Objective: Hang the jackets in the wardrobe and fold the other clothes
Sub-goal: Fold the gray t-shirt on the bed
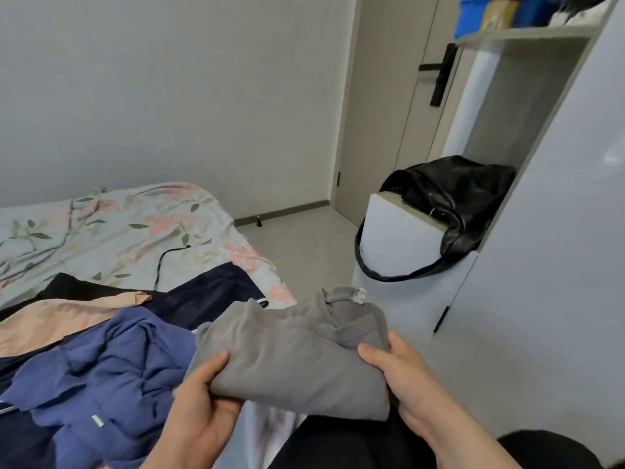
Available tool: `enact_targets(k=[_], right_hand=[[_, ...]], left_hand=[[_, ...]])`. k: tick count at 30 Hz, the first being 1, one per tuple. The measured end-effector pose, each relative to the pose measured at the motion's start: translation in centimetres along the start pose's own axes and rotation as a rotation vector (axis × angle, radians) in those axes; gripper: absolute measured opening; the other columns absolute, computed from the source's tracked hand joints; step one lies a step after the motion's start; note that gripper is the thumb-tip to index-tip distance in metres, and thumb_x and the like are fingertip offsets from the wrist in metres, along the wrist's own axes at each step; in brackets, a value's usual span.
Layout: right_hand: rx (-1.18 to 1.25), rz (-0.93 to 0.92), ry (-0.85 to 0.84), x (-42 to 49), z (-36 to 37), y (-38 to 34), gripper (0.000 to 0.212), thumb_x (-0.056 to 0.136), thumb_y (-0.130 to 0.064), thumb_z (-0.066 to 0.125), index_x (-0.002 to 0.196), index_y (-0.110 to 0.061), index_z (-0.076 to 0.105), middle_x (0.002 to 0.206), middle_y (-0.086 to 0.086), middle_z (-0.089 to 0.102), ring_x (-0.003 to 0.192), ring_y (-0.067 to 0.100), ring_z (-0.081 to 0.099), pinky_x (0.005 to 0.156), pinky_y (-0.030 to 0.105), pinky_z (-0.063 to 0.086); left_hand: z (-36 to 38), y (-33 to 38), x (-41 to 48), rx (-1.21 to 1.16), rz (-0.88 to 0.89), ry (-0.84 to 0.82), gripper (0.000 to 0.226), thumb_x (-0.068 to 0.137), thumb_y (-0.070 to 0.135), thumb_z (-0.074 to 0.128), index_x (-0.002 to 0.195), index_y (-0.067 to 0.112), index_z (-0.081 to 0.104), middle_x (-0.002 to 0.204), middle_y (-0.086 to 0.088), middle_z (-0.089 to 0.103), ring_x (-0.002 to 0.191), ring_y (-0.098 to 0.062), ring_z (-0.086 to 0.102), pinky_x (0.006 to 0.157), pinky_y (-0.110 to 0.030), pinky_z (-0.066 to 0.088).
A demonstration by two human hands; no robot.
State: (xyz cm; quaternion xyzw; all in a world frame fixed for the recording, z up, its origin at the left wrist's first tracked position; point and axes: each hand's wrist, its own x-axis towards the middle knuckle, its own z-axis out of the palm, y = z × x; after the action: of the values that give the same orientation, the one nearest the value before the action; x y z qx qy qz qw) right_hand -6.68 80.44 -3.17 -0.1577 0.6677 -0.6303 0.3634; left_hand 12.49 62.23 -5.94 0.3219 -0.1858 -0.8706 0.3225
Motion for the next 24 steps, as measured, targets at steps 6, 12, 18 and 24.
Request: enact_targets(k=[6,12,18,24], right_hand=[[-0.015,-0.19,0.254,-2.3,-7.8,-3.2,0.028,0.093,-0.01,0.06,0.111,-0.03,0.068,0.107,-0.004,0.075,0.1,0.016,0.071,0.08,0.032,0.054],[-0.093,-0.269,0.32,-0.7,-12.8,-6.6,0.029,0.095,-0.01,0.059,0.102,-0.035,0.072,0.105,-0.003,0.075,0.099,0.016,0.07,0.086,0.037,0.053],[-0.103,-0.279,0.341,4.2,-16.1,-8.5,0.022,0.095,-0.007,0.059,0.106,-0.022,0.07,0.102,-0.004,0.076,0.095,0.012,0.071,0.077,0.024,0.052],[-0.162,-0.243,0.407,7.8,-19.9,-7.3,0.024,0.093,-0.004,0.059,0.103,-0.024,0.069,0.097,-0.01,0.075,0.091,0.009,0.07,0.072,0.019,0.049]], left_hand=[[6.5,-2.1,1.2,0.369,-0.167,-0.258,0.049,0.073,-0.004,0.058,0.122,0.005,0.063,0.115,-0.019,0.07,0.094,-0.033,0.072,0.079,-0.048,0.057],[13.5,-5.0,3.9,0.694,-0.243,-0.343,0.047,0.063,0.005,0.077,0.108,-0.001,0.071,0.105,-0.026,0.071,0.09,-0.041,0.071,0.081,-0.044,0.054],[18.3,-7.7,8.8,0.689,-0.124,-0.329,0.05,0.053,0.016,0.084,0.1,0.001,0.075,0.103,-0.02,0.074,0.093,-0.036,0.072,0.09,-0.045,0.051],[20.9,-11.1,13.2,0.721,-0.043,-0.347,0.054,0.058,0.018,0.082,0.107,0.0,0.07,0.103,-0.021,0.073,0.093,-0.037,0.072,0.092,-0.048,0.051]])
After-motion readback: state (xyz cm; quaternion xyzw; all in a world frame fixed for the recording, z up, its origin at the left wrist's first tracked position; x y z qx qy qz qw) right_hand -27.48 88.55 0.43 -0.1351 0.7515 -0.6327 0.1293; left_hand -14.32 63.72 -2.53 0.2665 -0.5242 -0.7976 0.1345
